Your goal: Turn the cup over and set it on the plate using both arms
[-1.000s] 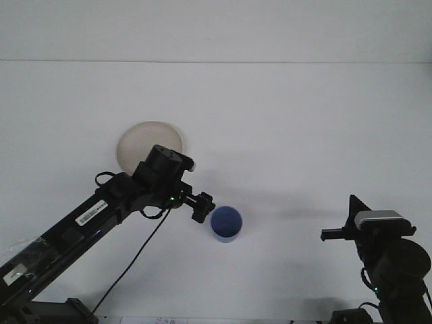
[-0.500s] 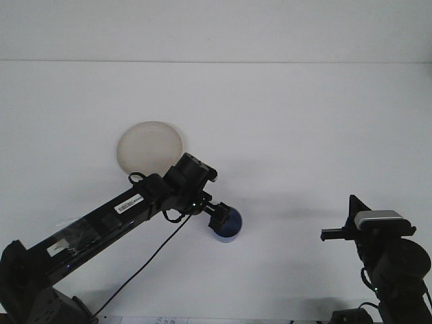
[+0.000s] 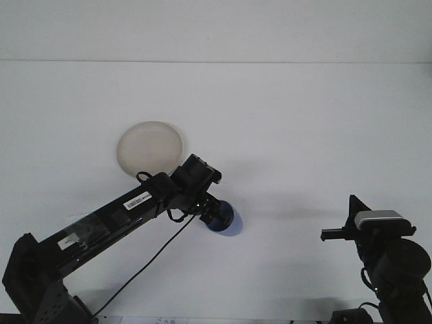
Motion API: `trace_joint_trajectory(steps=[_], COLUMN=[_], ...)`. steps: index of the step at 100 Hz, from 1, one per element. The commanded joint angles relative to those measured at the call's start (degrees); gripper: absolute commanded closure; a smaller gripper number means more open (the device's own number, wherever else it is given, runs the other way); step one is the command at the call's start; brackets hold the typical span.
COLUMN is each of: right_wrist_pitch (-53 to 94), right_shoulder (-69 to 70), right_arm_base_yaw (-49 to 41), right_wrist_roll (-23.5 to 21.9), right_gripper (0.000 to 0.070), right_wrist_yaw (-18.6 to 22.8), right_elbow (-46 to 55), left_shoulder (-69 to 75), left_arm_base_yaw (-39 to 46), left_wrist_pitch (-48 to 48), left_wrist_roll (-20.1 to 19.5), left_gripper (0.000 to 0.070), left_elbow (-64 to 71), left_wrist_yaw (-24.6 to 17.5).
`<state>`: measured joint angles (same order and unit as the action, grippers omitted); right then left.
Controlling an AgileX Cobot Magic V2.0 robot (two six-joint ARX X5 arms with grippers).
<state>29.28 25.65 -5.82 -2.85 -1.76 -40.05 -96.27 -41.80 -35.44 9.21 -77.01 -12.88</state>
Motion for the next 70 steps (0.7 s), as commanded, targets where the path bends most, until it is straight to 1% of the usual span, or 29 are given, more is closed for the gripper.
trace_joint_trajectory(steps=[1,9,21,37,53,70], right_wrist_pitch=[-0.48,-0.48,-0.48,-0.48,-0.5,-0.52], right_shoulder=[0.33,0.33,0.33,0.33,0.33,0.33], right_arm_base_yaw=[0.02,0.02,0.02,0.02,0.02,0.0], right_wrist_roll=[-0.44,-0.44,-0.44,-0.46,-0.46,-0.46], right_gripper=[0.07,0.07,0.07,0.07,0.07,0.07], right_wrist_yaw=[-0.13,-0.13,-0.13,0.11,0.24,0.24], right_elbow=[-0.24,-0.24,-0.24,-0.24,-0.24,-0.24], left_shoulder=[0.85,1.46,1.57,1.51,0.13,-3.39], left_arm_base_yaw=[1.22,3.93,10.34,20.57,28.7,33.35], left_wrist_pitch=[-1.88,-5.35,-9.49,-8.9,-9.14,-9.25], left_wrist_roll=[-1.79,-3.21,-4.83,-5.18,-5.16,-5.09], left_gripper=[0.0695,0.0695,0.0695,0.0695,0.0695,0.0695], left_elbow=[-3.98,-8.15,-14.4,-17.07,-17.07,-17.07], left_wrist_yaw=[3.61,6.82,10.01,14.25,14.6,14.58])
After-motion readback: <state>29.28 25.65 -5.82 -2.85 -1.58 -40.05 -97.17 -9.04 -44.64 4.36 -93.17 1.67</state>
